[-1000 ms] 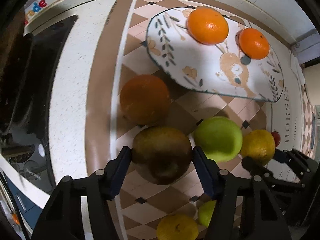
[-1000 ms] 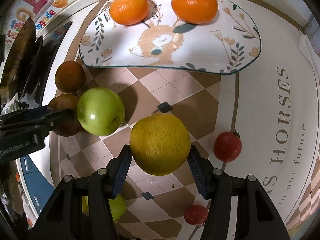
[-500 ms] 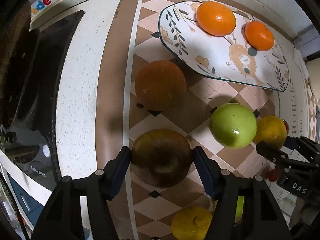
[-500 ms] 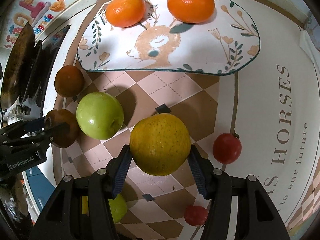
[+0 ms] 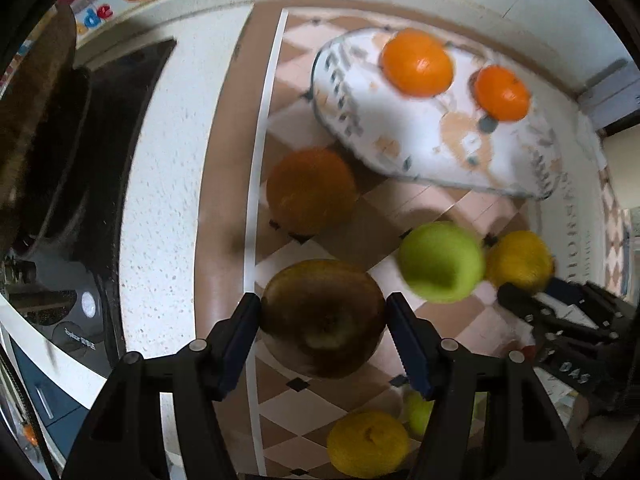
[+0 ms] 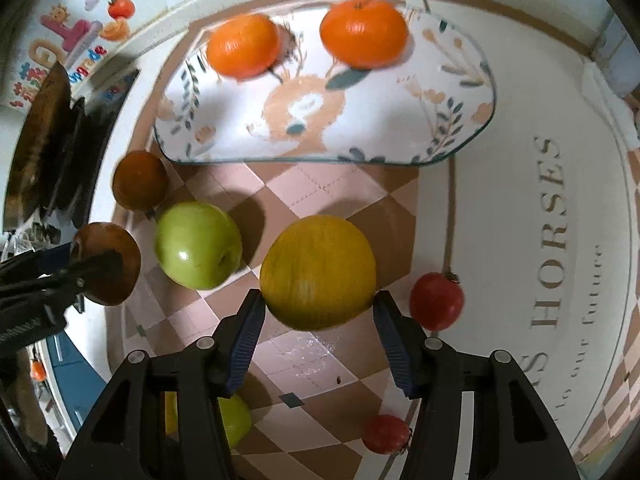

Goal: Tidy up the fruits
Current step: 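Lift the dark red apple with the left gripper while the right carries the yellow citrus to the plate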

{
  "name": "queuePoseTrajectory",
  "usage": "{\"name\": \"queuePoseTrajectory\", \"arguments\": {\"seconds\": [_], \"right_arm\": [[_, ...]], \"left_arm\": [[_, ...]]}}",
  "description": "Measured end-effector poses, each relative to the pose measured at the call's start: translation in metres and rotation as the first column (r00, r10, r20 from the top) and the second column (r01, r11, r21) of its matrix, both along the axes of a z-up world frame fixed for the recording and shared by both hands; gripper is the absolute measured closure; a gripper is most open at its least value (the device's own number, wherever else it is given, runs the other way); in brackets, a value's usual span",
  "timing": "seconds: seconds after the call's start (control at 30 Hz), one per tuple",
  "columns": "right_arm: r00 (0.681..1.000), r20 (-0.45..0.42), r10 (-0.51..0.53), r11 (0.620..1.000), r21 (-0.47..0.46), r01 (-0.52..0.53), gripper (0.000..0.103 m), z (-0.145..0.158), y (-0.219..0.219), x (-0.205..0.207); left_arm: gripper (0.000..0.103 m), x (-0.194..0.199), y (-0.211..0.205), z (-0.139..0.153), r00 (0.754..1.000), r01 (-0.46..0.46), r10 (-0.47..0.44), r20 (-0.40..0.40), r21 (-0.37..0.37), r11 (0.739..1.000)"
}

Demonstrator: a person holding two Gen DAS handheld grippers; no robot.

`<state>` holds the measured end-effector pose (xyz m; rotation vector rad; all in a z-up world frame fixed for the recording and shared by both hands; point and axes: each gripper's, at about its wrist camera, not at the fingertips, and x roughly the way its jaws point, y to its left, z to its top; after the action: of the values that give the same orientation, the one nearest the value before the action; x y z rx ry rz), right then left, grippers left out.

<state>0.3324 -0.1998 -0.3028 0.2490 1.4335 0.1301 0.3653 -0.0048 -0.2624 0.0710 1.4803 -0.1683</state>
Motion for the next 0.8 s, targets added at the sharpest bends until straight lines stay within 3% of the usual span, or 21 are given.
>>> {"name": "queuePoseTrajectory", "arguments": {"seconds": [0.03,0.1,0.27,0.33,0.4,0.47,0.67,0.8], "right_arm": [[1.000,0.009,-0.003,1.000,0.007,0.003,0.047,0.005,-0.002,0.001],[0.999,0.038,-0.016,0.999,0.031,0.015,0.073,0.019,-0.009,0.007],[1.000,0.014,0.002,0.996,0.088,-0.003,0.074,0.028,-0.016,0.032],[1.000,-0.017,-0.012,0.994,0.109,0.013,0.072,0.021,-0.022,0.035],[0.998,-0.039,-0.043,0.991,0.123,0.047,0.054,0.013,-0.024,0.037],[0.996,-0.063,-0.063,0.980,0.186,0.074,0.047,0.002,-0.026,0.037],[0.987,-0.122,-0.105,0.938,0.317,0.139,0.042,-0.024,-0.027,0.047],[0.990,-0.114,-0.086,0.946,0.301,0.117,0.042,-0.030,-0.017,0.048]], "left_arm": [[0.041,0.000,0.000,0.010,1.000,0.005,-0.005,0.013,-0.011,1.000],[0.041,0.004,-0.006,0.030,0.999,0.012,-0.010,0.050,-0.038,0.999],[0.041,0.029,-0.028,0.062,0.993,0.053,-0.044,0.107,-0.081,0.995],[0.041,0.040,-0.037,0.064,0.992,0.061,-0.052,0.111,-0.081,0.995],[0.041,0.045,-0.047,0.062,0.993,0.068,-0.059,0.101,-0.089,0.994],[0.041,0.048,-0.053,0.058,0.993,0.076,-0.069,0.096,-0.081,0.994],[0.041,0.051,-0.059,0.051,0.994,0.079,-0.073,0.078,-0.075,0.994],[0.040,0.054,-0.059,0.048,0.995,0.075,-0.070,0.072,-0.071,0.995]]}}
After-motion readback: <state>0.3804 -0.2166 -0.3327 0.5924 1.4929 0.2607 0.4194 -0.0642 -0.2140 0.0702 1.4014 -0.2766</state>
